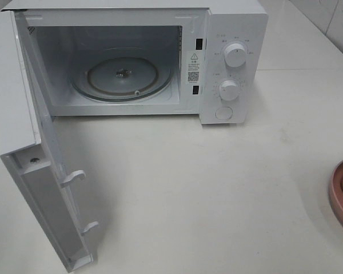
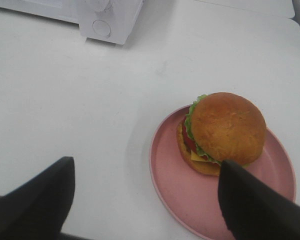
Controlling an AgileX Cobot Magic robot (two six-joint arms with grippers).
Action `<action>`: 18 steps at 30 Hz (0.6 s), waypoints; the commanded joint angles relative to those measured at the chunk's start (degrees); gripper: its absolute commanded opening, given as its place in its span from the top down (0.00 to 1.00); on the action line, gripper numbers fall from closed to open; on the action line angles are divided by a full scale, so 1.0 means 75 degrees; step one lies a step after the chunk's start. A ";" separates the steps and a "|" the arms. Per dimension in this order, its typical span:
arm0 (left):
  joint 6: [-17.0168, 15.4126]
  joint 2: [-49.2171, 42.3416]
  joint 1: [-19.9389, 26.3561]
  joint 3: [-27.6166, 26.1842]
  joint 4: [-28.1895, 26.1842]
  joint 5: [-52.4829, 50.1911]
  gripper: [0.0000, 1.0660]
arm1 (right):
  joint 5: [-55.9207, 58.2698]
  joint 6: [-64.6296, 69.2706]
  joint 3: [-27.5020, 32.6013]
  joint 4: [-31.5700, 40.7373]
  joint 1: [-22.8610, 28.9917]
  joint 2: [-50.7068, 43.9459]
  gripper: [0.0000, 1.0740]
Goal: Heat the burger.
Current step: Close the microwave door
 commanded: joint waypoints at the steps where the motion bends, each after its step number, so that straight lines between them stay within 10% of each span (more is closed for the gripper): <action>1: 0.0000 -0.0130 0.0015 0.0008 -0.0038 -0.0099 0.08 | -0.0099 -0.0076 0.0008 0.0008 -0.0176 -0.0275 0.29; 18: 0.0000 -0.0130 0.0015 0.0008 -0.0038 -0.0099 0.08 | -0.0099 -0.0069 0.0008 0.0000 -0.0665 -0.0917 0.30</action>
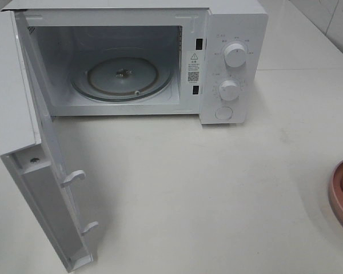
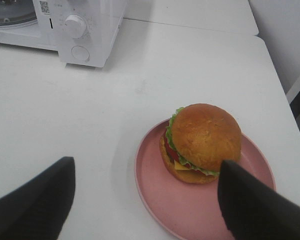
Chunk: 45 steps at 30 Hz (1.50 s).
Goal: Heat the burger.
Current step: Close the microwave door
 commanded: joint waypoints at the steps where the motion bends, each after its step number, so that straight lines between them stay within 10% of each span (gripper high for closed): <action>1: 0.0000 -0.0130 0.0015 0.0008 -0.0038 -0.0099 0.08 | -0.0107 -0.0069 -0.0008 -0.0015 -0.0046 -0.0206 0.30; 45: 0.0000 -0.0130 0.0015 0.0008 -0.0038 -0.0099 0.08 | -0.0107 -0.0069 -0.0008 -0.0015 -0.0046 -0.0199 0.30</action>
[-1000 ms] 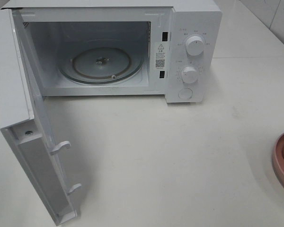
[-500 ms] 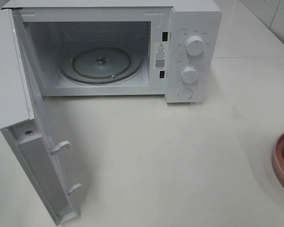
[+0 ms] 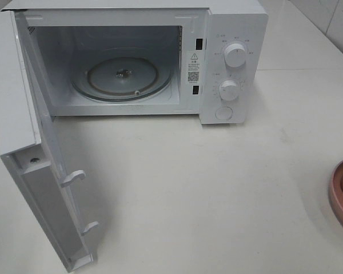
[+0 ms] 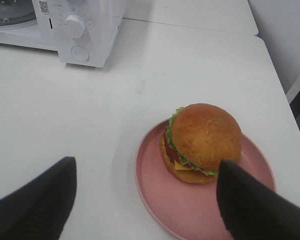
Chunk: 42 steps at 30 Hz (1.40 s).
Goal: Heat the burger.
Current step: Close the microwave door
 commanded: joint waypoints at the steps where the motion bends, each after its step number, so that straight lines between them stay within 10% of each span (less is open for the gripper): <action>1: 0.0000 -0.0130 0.0015 -0.0008 0.0031 -0.0130 0.08 | -0.0107 -0.0069 -0.0008 -0.0015 -0.0046 -0.0199 0.30; 9: -0.0275 0.0306 0.0015 -0.0275 0.0244 -0.0519 0.26 | -0.0107 -0.0069 -0.0008 -0.0015 -0.0046 -0.0199 0.30; 21: -0.0099 0.2353 0.0015 -0.0229 0.0214 -0.2246 1.00 | -0.0107 -0.0069 -0.0008 -0.0015 -0.0046 -0.0199 0.30; 32: 0.1597 0.4102 0.0015 0.0588 -0.0665 -0.5439 1.00 | -0.0107 -0.0069 -0.0008 -0.0015 -0.0046 -0.0199 0.30; 42: 0.1734 0.5210 0.0000 0.1429 -0.1146 -0.8128 1.00 | -0.0107 -0.0069 -0.0008 -0.0015 -0.0046 -0.0199 0.30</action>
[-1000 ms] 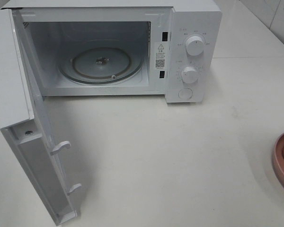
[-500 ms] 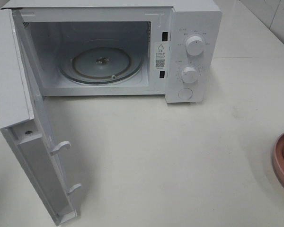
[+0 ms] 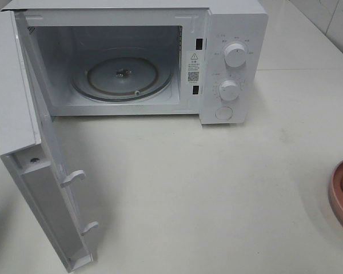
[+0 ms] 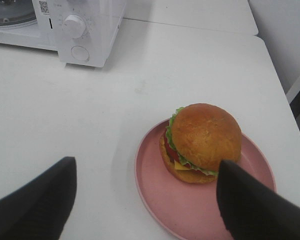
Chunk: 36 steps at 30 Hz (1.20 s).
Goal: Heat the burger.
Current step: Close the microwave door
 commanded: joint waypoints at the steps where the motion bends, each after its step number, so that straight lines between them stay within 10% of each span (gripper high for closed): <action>1: 0.0053 0.0413 0.0000 0.0351 -0.0130 -0.1558 1.00 | -0.0107 -0.0069 -0.0008 -0.0015 -0.0046 -0.0199 0.30; 11: -0.0665 0.1291 0.0000 0.0741 0.0565 -0.3812 1.00 | -0.0107 -0.0069 -0.0008 -0.0015 -0.0046 -0.0199 0.30; 16: -0.2376 0.2284 0.0000 0.1001 0.2536 -0.4767 1.00 | -0.0107 -0.0069 -0.0008 -0.0015 -0.0046 -0.0199 0.30; 27: -0.4133 0.3697 0.0000 0.1001 0.4607 -0.6241 1.00 | -0.0107 -0.0069 -0.0008 -0.0015 -0.0046 -0.0199 0.30; 36: -0.4400 0.4736 -0.0183 0.0978 0.5264 -0.7464 1.00 | -0.0107 -0.0069 -0.0008 -0.0015 -0.0046 -0.0199 0.30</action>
